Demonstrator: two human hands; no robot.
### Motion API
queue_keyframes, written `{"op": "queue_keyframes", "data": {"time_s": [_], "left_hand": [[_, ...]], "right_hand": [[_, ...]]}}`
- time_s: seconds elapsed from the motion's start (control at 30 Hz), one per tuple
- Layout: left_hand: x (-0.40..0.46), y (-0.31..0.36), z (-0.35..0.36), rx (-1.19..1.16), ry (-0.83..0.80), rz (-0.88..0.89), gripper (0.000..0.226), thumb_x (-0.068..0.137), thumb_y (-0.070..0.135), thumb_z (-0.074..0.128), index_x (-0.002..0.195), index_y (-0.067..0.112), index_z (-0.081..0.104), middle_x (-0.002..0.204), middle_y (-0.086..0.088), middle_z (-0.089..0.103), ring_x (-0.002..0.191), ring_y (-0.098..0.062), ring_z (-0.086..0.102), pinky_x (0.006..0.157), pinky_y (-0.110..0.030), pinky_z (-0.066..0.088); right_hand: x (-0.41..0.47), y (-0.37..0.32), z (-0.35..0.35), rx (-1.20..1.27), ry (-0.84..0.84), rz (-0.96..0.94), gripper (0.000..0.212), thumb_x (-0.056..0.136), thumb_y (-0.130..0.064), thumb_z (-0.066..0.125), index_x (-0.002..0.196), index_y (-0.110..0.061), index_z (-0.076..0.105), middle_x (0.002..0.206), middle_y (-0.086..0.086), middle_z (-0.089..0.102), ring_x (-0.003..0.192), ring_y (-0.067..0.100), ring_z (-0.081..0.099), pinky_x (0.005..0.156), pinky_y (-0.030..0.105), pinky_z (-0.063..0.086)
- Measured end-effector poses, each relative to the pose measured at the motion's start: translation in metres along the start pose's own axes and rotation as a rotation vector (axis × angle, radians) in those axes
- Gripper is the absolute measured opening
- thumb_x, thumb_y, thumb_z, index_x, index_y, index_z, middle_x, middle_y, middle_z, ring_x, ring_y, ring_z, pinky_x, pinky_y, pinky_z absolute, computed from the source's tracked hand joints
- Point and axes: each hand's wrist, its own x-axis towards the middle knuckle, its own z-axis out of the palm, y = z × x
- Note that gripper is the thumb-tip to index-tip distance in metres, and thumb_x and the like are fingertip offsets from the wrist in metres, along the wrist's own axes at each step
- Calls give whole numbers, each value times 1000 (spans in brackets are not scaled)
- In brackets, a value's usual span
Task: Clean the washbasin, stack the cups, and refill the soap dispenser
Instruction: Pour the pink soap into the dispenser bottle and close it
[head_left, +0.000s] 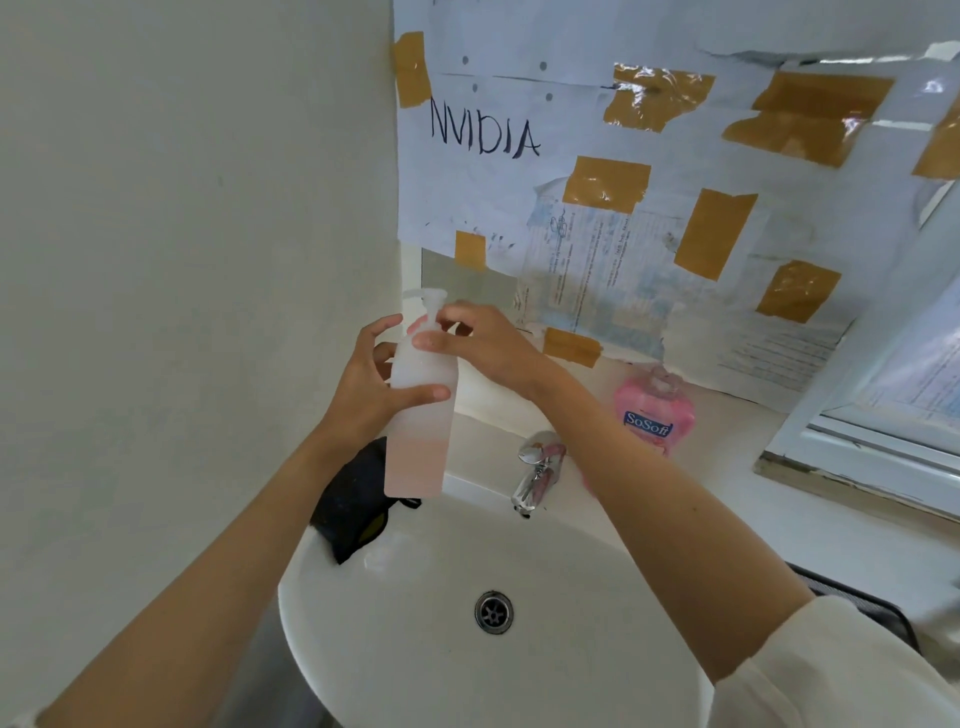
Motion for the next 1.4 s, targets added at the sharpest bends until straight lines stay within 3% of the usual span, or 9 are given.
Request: {"op": "queue_keyframes", "data": {"time_s": [0.1,0.3,0.37,0.5,0.63,0.73,0.93,1.27,1.4], "left_hand": [[3,-5,-1,18,76,2,92,61,18,84,135,27,29,110,-9,57,90,-11,57,64,-13,46],[7,-7,-7,15,92,-9,90,66,12,80,136,25,27,112,-5,56,88,-1,54,58,0,43],[8,-10,-13,-1,74,-20,89,65,13,81,135,28,28,111,-4,57,89,0,56,58,-1,43],[11,-11,-20,-23,58,-25,89,65,7,80,135,27,29,105,-2,59,86,-3,59,58,-5,46],[14,-13,-21,-24,78,-19,89,65,9,80,135,27,28,107,-5,58,88,-7,59,60,-7,48],[16,-14,-19,-11,118,-16,89,65,14,81,135,27,27,108,-2,57,89,-5,58,59,-7,47],[23,-18,-15,2,150,-2,92,62,16,83,136,25,27,109,-6,54,96,-20,57,70,-21,48],[35,-20,-22,-50,72,7,84,68,6,78,134,24,30,103,1,55,87,-2,56,61,-4,46],[41,-23,-23,-21,26,23,81,71,5,76,135,23,30,99,5,54,87,-3,55,60,-4,47]], "right_hand": [[11,1,15,-164,105,33,32,78,-46,67,84,-17,56,77,-10,55,73,8,50,84,36,40],[20,-2,29,-185,179,45,33,75,-54,66,77,-25,51,72,-15,49,73,8,49,88,41,41],[21,0,24,-63,60,8,26,82,-46,63,74,-23,55,75,-11,52,69,5,44,81,33,38],[19,4,18,38,-21,-37,27,89,-27,60,105,-7,66,93,1,57,73,2,45,72,12,36],[29,7,26,-79,54,-31,30,85,-36,63,104,-13,66,85,-16,51,82,8,49,93,43,41],[33,6,32,-117,121,-29,27,84,-39,63,99,-17,64,82,-18,49,86,12,50,96,51,38],[35,12,39,-184,197,-39,28,86,-40,60,102,-16,63,94,-9,51,97,16,51,97,50,37],[27,35,28,-12,-39,69,57,80,-48,63,131,-28,46,119,-15,41,122,11,36,110,44,26],[25,39,27,3,-78,85,67,80,-37,69,137,-23,38,128,-8,42,118,11,40,94,28,31]]}}
